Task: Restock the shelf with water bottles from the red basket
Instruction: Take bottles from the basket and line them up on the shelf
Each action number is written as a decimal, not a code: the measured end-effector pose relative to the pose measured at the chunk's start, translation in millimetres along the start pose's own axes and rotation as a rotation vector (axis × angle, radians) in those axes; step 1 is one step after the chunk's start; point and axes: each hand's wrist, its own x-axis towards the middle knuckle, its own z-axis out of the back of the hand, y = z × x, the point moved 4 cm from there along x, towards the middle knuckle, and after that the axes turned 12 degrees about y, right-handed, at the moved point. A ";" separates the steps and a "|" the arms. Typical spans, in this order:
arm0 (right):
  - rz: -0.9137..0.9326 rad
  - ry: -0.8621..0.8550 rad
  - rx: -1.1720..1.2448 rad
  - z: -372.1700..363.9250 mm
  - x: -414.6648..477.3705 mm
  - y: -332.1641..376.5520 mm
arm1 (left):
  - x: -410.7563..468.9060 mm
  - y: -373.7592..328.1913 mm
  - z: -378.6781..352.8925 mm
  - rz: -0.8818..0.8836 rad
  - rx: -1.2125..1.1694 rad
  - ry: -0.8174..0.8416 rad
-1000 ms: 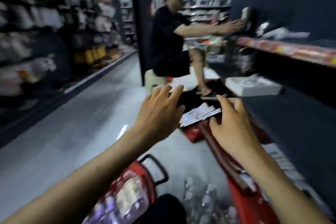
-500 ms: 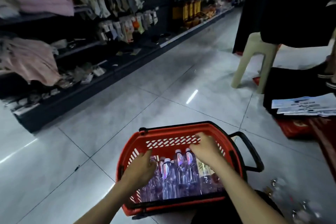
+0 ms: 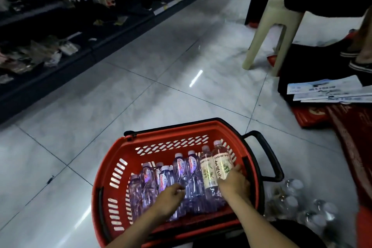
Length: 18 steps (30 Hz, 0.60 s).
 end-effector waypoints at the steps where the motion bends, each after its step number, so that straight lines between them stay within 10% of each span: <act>1: -0.019 0.001 -0.048 -0.4 2.2 0.7 | 6.1 -0.7 -2.3 0.023 -0.071 0.001; 6: -0.070 0.072 -0.163 -0.3 10.3 1.4 | 30.5 -6.9 -10.0 0.061 -0.418 0.000; 12: 0.108 0.369 0.294 -21.4 14.7 8.6 | 49.6 -15.9 -20.0 0.006 -0.747 0.072; 18: 0.277 0.413 0.139 -44.8 6.9 26.1 | 50.5 8.5 -18.3 0.037 -0.663 0.013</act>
